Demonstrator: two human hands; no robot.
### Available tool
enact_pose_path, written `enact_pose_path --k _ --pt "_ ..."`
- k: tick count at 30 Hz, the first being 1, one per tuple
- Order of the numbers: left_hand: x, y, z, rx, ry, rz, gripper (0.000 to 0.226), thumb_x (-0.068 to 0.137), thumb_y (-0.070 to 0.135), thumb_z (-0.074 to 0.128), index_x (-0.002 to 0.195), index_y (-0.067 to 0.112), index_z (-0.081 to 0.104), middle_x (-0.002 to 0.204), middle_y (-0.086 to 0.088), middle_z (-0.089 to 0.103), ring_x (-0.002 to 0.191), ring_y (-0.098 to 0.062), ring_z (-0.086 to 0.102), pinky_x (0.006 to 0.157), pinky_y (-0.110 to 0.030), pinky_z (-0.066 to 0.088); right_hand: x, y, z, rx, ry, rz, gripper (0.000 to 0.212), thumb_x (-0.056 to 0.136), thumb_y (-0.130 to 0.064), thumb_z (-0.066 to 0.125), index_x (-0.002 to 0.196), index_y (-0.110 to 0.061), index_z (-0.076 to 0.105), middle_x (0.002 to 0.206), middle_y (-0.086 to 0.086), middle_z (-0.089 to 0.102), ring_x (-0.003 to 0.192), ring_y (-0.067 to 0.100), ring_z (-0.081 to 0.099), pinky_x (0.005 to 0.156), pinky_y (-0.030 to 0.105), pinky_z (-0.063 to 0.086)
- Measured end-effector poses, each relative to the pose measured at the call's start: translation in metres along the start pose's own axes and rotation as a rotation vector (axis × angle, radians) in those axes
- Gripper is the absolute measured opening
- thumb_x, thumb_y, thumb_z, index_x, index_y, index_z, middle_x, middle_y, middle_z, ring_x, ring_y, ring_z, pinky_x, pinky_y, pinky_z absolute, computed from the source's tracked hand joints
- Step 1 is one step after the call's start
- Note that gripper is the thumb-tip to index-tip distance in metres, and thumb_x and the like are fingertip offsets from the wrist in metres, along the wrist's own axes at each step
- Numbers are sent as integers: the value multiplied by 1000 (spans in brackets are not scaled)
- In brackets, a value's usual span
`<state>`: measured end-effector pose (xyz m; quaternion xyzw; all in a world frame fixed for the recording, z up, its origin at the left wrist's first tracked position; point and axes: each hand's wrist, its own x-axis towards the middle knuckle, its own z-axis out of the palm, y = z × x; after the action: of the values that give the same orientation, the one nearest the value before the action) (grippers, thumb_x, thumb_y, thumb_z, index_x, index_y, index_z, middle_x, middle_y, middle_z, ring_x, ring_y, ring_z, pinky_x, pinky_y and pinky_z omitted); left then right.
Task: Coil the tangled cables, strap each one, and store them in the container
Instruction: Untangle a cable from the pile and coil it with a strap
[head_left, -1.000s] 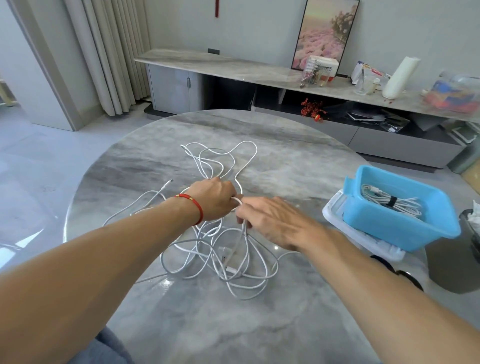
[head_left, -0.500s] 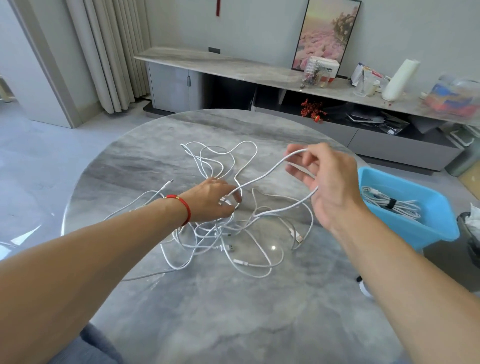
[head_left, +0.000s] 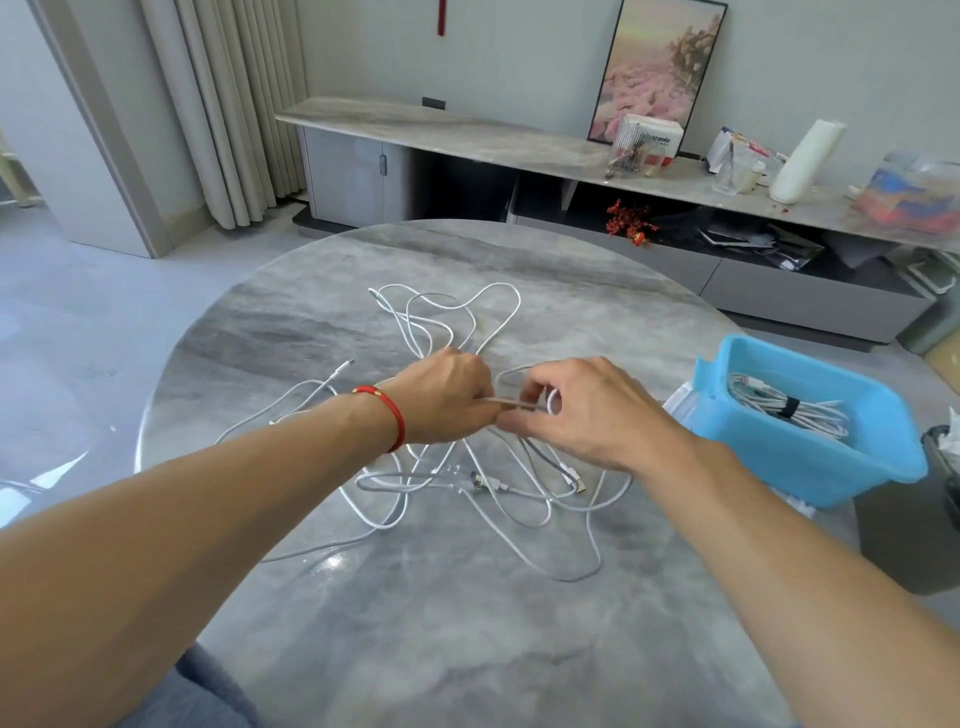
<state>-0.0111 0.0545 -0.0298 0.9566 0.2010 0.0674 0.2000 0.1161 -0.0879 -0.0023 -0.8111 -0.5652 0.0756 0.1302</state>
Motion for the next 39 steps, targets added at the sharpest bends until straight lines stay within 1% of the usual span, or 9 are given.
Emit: enact_pose_path --k 7,13,16,19,23,26,30,36,39 --pt "-1 -14 -3 -241 -3 -58 47 94 50 60 78 6 69 79 -17 68 66 -18 56 69 -37 48 0 10 -16 475 212 -128 33 98 -33 69 68 -19 70 54 -12 60 49 4 46 56 25 39" --pt "-4 -12 0 -274 -113 56 14 99 30 59 100 23 70 98 8 70 92 -10 61 87 -24 46 -9 26 -45 1267 223 30 28 88 -25 68 63 -13 66 67 15 39 52 18 41 56 30 33" --pt "-2 -10 3 -231 -47 70 17 100 25 57 102 20 74 103 3 71 97 -17 61 91 -30 45 -14 41 -49 800 144 24 40 86 -38 62 57 -11 65 66 26 49 60 21 46 67 41 39" --pt "0 -8 3 -188 -10 129 16 100 18 56 98 13 71 101 -2 70 97 -21 60 92 -34 43 -20 44 -42 366 -107 90 50 83 -47 45 58 -14 72 73 11 64 72 21 53 86 49 47" --pt "-2 -6 2 -61 15 205 14 102 19 52 92 16 62 86 -3 62 91 -25 54 84 -42 43 -19 36 -42 474 -173 117 48 77 -50 40 81 -24 80 87 -5 78 90 14 68 90 37 48" --pt "-3 1 -3 -25 53 297 14 101 18 52 88 16 57 80 2 54 86 -26 52 76 -45 45 -17 27 -39 383 -19 57 41 75 -68 53 97 -38 71 80 -15 76 79 4 69 79 31 50" --pt "0 8 -7 -59 110 307 18 101 25 56 86 15 58 74 9 48 72 -17 47 68 -37 41 -17 10 -43 266 113 -112 26 73 -45 59 97 -43 70 74 -14 71 63 6 61 64 25 47" --pt "-1 8 -10 -301 128 169 20 92 31 70 74 24 63 55 -6 41 53 -12 32 52 -25 27 -24 9 -48 413 -254 -46 42 70 -63 57 108 -46 66 94 -8 75 89 12 68 87 44 54" --pt "1 8 -12 -462 72 140 13 89 34 75 80 24 73 53 -4 37 54 -11 31 52 -28 29 -20 13 -43 533 -139 25 57 77 -79 66 101 -28 71 93 -6 79 88 12 72 87 39 54"
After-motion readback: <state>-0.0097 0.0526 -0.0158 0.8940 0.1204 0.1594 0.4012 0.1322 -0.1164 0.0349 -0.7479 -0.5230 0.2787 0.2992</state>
